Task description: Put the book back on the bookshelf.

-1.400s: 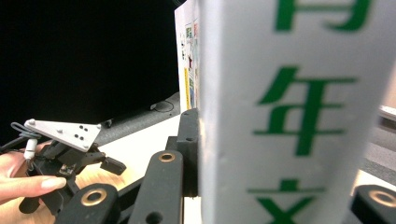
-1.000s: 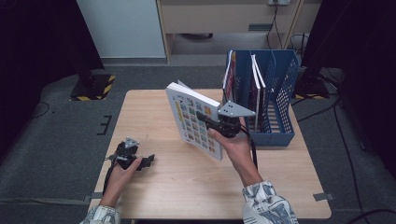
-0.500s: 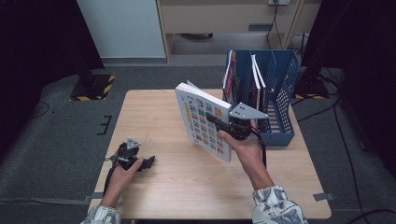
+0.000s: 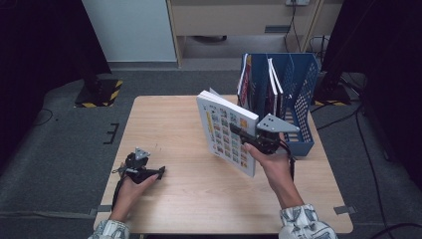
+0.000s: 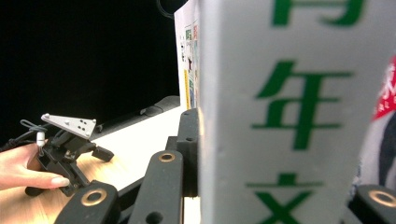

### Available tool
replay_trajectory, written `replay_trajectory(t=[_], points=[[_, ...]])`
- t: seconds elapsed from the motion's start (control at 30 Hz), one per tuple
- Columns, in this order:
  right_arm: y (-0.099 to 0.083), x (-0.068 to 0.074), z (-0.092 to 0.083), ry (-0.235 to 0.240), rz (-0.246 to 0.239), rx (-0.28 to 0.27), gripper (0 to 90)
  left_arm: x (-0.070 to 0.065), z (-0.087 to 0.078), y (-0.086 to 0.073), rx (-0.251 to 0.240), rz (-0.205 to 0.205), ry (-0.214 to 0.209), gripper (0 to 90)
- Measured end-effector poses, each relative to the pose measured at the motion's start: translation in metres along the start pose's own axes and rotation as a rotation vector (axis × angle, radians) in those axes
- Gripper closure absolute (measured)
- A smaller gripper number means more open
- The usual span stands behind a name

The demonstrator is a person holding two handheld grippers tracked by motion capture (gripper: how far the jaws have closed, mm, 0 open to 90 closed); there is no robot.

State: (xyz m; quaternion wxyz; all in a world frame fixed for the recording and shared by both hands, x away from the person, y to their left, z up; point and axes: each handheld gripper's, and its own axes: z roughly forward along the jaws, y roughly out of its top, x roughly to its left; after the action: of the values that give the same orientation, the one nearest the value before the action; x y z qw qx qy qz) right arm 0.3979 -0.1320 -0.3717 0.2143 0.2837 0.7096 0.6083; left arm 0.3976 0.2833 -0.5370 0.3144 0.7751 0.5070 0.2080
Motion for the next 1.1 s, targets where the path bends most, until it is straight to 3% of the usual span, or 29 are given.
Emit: replay_trajectory(t=[1.1], points=[[-0.02, -0.017, -0.066, -0.066, 0.019, -0.01, 74.0, 0.0, 0.0, 0.0, 0.0, -0.001, -0.003, 0.0]])
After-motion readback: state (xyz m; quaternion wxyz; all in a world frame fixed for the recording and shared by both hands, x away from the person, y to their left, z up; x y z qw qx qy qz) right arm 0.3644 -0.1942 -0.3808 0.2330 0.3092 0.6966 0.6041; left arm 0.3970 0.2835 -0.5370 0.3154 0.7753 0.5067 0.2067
